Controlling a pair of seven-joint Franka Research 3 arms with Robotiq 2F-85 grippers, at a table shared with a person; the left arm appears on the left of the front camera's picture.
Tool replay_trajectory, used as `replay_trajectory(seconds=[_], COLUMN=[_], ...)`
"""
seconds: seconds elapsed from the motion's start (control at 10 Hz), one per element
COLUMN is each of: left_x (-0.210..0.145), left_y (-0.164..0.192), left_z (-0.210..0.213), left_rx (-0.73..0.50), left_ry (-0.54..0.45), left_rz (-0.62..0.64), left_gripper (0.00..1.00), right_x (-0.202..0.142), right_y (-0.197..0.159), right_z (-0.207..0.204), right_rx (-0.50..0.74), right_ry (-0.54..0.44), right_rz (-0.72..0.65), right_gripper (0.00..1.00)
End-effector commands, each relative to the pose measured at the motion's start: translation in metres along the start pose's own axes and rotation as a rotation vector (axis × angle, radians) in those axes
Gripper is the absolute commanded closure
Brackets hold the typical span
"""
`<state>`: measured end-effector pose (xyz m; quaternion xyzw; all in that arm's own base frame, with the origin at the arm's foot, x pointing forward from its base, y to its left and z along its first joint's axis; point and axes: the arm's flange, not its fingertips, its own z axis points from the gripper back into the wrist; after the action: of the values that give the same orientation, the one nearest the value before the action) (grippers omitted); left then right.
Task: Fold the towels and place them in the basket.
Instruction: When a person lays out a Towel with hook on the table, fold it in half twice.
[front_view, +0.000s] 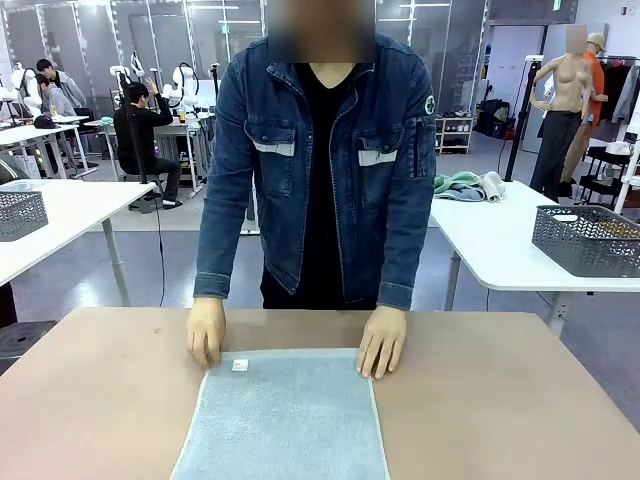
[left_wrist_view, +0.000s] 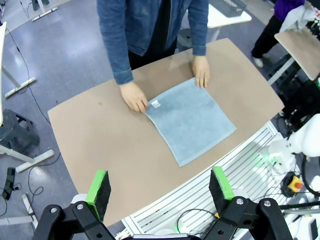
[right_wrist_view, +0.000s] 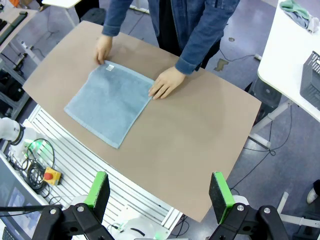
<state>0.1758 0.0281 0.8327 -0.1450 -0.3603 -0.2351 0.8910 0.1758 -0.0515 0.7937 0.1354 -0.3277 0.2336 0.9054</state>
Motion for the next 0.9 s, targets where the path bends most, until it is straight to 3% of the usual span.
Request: replay_trajectory(seconds=[0.0, 0.8], left_x=[0.0002, 0.0002], left_y=[-0.0005, -0.0005], left_z=[0.0005, 0.0005], left_rx=[0.0, 0.0], left_ry=[-0.001, -0.001], left_rz=[-0.002, -0.002], left_gripper=[0.0, 0.0], right_x=[-0.0007, -0.0007], right_y=[0.0, 0.0], right_z=[-0.0002, -0.0002], right_rx=[0.006, 0.006], right_ry=[-0.001, -0.001], right_rz=[0.002, 0.002], right_gripper=[0.0, 0.0])
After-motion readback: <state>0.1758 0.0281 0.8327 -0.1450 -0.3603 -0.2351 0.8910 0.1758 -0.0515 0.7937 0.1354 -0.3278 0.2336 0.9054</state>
